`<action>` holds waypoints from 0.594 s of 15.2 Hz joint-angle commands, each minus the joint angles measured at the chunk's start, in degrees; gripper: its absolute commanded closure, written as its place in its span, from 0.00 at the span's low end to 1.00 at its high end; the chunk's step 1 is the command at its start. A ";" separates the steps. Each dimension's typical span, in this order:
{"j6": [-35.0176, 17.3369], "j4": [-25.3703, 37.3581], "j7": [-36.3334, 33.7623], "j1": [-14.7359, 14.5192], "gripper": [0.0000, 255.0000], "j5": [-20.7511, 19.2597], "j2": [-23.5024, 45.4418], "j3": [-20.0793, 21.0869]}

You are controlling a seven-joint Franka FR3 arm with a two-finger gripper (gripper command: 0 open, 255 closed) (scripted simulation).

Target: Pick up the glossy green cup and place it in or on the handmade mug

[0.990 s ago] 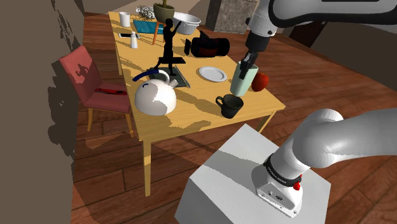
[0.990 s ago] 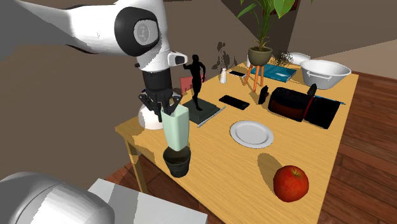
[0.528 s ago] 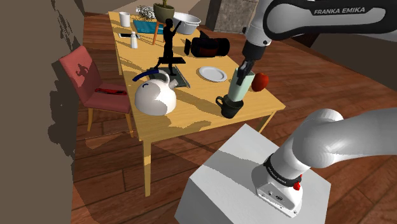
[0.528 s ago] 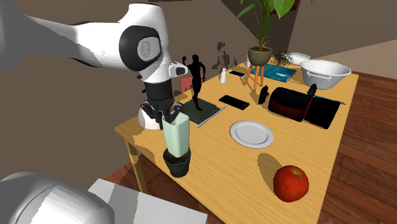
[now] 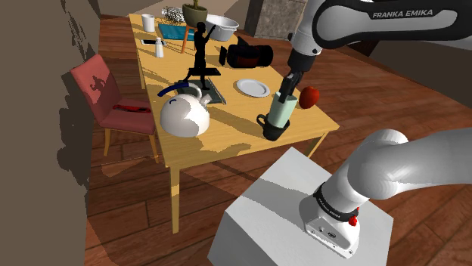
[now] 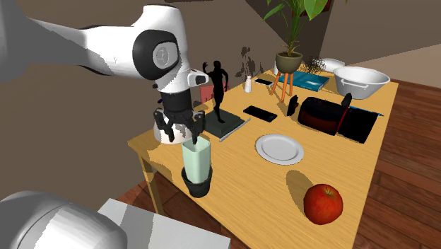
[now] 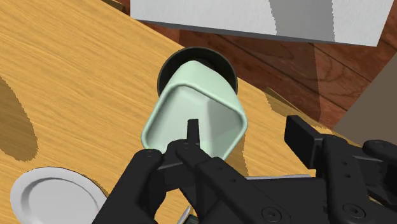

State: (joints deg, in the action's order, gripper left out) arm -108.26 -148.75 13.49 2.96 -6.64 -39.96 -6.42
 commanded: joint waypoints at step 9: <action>7.45 6.99 0.12 -0.30 0.00 0.63 -0.46 0.66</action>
State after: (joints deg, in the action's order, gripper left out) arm -101.87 -142.77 13.62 2.71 -6.11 -40.50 -5.87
